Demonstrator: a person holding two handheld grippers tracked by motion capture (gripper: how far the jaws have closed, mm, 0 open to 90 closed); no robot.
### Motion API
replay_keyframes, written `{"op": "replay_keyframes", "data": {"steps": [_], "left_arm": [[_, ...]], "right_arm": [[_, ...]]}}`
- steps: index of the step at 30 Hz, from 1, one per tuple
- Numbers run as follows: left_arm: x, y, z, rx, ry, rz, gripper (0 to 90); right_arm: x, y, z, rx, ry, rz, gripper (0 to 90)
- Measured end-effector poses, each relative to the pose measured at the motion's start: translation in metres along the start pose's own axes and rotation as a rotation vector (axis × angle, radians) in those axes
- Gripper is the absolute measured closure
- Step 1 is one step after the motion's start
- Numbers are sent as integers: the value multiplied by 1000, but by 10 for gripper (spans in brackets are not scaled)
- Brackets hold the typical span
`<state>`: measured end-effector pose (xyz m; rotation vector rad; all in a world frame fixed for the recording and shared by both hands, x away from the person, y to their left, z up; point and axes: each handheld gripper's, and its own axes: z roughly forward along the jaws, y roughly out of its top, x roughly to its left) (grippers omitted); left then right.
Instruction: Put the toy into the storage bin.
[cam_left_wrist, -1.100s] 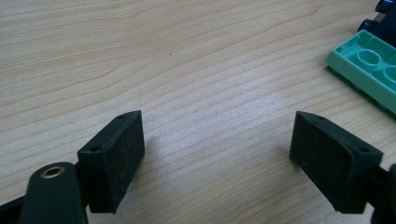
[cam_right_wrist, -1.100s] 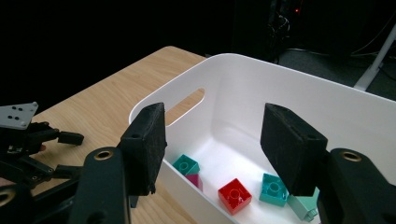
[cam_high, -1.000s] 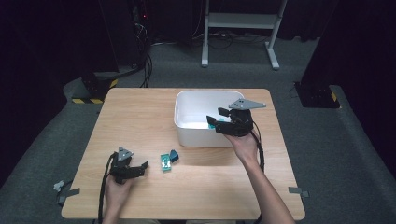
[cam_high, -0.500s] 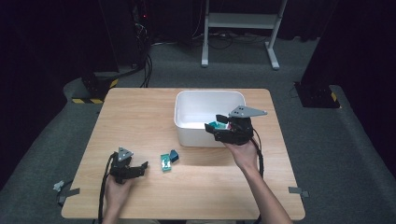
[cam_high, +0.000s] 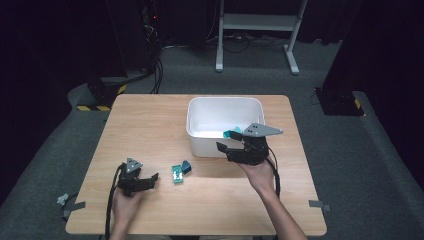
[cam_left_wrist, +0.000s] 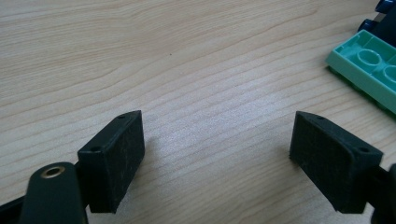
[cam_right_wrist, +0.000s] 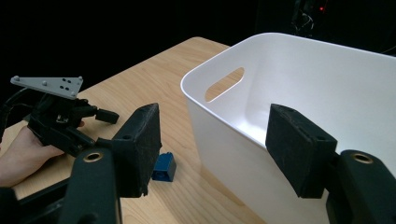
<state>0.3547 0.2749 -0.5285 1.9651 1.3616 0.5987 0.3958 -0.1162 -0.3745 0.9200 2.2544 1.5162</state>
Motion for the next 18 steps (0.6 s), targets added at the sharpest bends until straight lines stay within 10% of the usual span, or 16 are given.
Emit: {"op": "replay_keyframes", "data": {"steps": [18], "left_arm": [[0, 0, 0, 0, 1, -1, 181]], "right_arm": [[5, -28, 10, 30, 26, 19, 372]]}}
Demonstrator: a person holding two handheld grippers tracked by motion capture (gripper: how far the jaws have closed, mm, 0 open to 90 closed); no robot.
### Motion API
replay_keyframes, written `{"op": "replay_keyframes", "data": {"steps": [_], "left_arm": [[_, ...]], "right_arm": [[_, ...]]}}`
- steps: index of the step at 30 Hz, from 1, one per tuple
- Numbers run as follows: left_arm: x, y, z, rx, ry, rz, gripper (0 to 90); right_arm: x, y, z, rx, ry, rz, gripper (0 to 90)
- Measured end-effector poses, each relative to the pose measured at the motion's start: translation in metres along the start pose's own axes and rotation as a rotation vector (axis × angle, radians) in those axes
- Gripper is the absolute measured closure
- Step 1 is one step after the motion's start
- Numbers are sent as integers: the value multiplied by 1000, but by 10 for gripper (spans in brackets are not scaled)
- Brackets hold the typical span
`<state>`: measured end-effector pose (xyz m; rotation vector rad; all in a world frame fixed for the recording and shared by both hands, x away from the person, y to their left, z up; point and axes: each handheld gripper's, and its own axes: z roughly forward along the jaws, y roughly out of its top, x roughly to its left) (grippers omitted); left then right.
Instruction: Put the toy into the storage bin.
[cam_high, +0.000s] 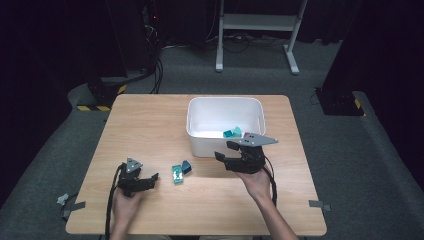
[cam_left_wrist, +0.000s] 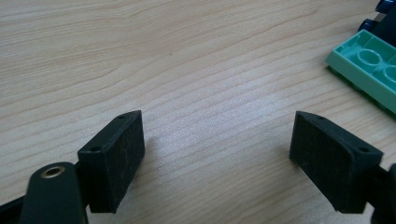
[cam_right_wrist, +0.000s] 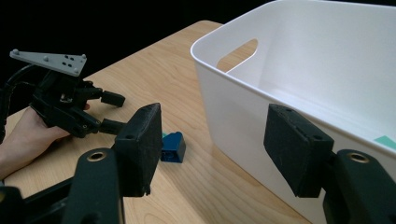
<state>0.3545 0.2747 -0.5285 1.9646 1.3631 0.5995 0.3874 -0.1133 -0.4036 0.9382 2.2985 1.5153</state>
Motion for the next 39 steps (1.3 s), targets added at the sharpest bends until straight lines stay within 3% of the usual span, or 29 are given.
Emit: {"op": "replay_keyframes", "data": {"steps": [8, 16, 21, 28, 39], "left_arm": [[0, 0, 0, 0, 1, -2, 181], [0, 0, 0, 0, 1, -3, 181], [0, 0, 0, 0, 1, -3, 181], [0, 0, 0, 1, 1, -2, 181], [-1, 0, 0, 0, 0, -3, 180]], "right_arm": [[-4, -8, -3, -16, 22, 31, 384], [-3, -18, 2, 9, 28, 23, 401], [1, -26, 12, 31, 29, -1, 410], [5, -38, 32, 81, 48, 19, 413], [11, -45, 55, 111, 51, 5, 424]]}}
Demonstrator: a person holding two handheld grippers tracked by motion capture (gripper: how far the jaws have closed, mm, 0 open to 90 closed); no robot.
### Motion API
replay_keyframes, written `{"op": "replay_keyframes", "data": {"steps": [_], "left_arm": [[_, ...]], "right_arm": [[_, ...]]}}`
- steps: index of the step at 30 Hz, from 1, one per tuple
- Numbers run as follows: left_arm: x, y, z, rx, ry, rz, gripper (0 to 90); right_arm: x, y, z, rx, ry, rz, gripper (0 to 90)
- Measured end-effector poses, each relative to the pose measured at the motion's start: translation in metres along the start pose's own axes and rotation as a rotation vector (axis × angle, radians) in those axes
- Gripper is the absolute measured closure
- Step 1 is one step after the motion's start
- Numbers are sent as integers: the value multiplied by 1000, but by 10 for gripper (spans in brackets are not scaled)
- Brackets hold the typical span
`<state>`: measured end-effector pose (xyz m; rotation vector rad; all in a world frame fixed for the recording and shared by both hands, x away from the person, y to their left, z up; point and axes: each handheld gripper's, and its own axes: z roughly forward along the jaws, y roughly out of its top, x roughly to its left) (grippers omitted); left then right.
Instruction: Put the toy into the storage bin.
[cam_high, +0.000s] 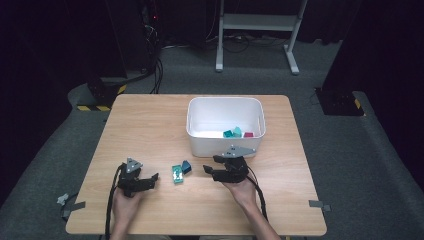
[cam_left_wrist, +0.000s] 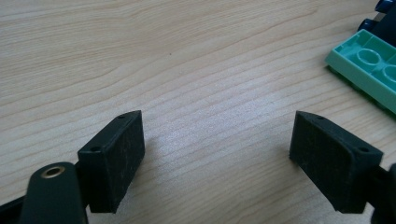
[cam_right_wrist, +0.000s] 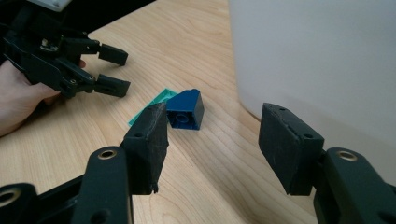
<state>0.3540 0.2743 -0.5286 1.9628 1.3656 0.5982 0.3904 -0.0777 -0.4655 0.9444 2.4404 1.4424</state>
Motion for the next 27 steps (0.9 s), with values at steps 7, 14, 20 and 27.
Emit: {"op": "replay_keyframes", "data": {"steps": [7, 14, 20, 27], "left_arm": [[0, 0, 0, 0, 0, 0, 181], [0, 0, 0, 0, 0, 0, 180], [0, 0, 0, 0, 0, 0, 181], [0, 0, 0, 0, 0, -1, 181]], "right_arm": [[4, -1, 7, 8, 6, -9, 432], [8, -3, 22, 44, 20, -24, 424], [11, 0, 32, 60, 21, -24, 418], [17, 9, 36, 55, 41, -35, 417]]}}
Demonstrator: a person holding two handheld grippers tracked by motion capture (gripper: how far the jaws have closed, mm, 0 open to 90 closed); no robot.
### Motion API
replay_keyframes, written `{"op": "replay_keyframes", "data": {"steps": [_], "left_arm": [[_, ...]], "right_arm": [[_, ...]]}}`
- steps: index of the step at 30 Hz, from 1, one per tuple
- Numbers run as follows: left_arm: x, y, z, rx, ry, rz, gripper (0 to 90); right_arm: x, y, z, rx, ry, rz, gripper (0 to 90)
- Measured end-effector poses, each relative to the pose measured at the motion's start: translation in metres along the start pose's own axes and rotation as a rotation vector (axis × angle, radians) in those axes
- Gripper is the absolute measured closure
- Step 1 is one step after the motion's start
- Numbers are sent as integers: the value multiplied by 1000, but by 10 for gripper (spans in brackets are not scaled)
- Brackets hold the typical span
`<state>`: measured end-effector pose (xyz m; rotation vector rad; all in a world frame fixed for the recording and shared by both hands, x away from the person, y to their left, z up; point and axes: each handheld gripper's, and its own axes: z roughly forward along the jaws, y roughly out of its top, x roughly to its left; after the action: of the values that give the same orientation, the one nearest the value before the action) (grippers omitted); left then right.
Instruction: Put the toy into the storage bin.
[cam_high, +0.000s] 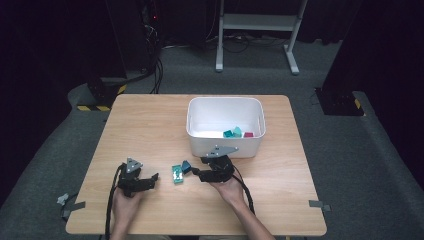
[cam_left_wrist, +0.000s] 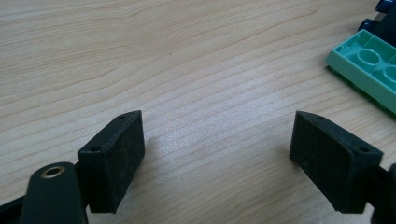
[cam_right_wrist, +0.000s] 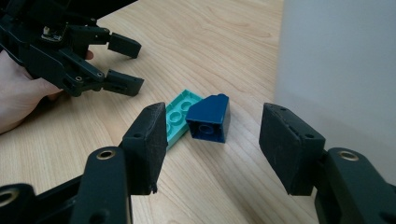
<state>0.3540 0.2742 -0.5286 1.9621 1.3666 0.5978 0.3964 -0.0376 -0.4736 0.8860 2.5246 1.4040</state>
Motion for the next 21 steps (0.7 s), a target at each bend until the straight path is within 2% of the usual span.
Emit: {"op": "replay_keyframes", "data": {"steps": [3, 8, 16, 21], "left_arm": [[0, 0, 0, 0, 1, 0, 180], [0, 0, 0, 1, 0, 0, 180], [0, 0, 0, 0, 1, 0, 181], [0, 0, 0, 0, 1, -1, 180]], "right_arm": [[2, 2, 5, 4, 6, -11, 417], [2, 3, 14, 21, 9, -2, 417], [3, 6, 24, 36, -3, 11, 419], [8, 9, 36, 55, -16, -2, 421]]}}
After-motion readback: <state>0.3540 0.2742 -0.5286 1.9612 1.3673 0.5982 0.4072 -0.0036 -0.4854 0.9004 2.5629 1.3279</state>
